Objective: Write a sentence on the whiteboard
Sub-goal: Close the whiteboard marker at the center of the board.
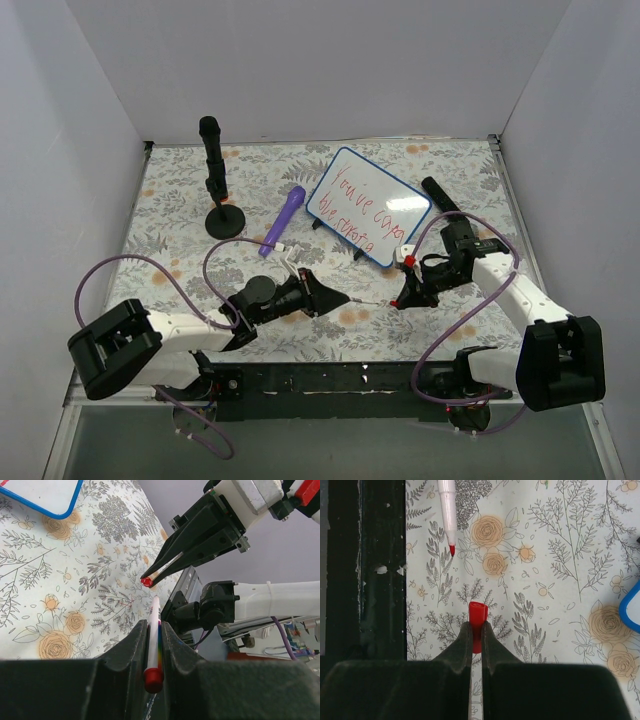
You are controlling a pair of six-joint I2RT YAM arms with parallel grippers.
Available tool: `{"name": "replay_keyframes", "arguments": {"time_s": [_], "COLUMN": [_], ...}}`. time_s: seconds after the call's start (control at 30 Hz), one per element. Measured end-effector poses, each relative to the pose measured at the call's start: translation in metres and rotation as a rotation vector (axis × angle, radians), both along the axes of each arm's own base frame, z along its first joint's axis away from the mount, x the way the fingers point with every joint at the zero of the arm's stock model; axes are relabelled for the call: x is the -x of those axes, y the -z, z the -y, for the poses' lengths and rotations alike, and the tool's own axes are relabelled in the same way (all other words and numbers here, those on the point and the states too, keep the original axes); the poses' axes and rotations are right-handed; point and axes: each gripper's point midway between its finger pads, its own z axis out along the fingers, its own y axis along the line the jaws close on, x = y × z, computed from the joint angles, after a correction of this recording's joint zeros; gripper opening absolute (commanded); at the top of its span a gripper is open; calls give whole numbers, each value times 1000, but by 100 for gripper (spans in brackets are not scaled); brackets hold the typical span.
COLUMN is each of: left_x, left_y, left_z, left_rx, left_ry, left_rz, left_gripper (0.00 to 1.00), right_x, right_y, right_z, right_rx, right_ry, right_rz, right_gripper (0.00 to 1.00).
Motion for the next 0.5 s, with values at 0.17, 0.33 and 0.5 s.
{"name": "replay_keyframes", "arguments": {"time_s": [0.17, 0.33, 0.5], "left_x": [-4, -7, -8], "left_y": [3, 4, 5], "left_z": [10, 19, 22], "left_rx": [2, 7, 7], "left_ry": [13, 28, 36], "left_rz": [-12, -19, -22], "left_gripper": [0, 0, 0], "right_x": [1, 2, 3], "right_y": [-3, -4, -5], "right_z": [-6, -9, -11], "right_rx": [-34, -55, -64], "right_ry": [-11, -17, -19], "right_rz": [-11, -24, -27], "right_gripper": [1, 1, 1]}}
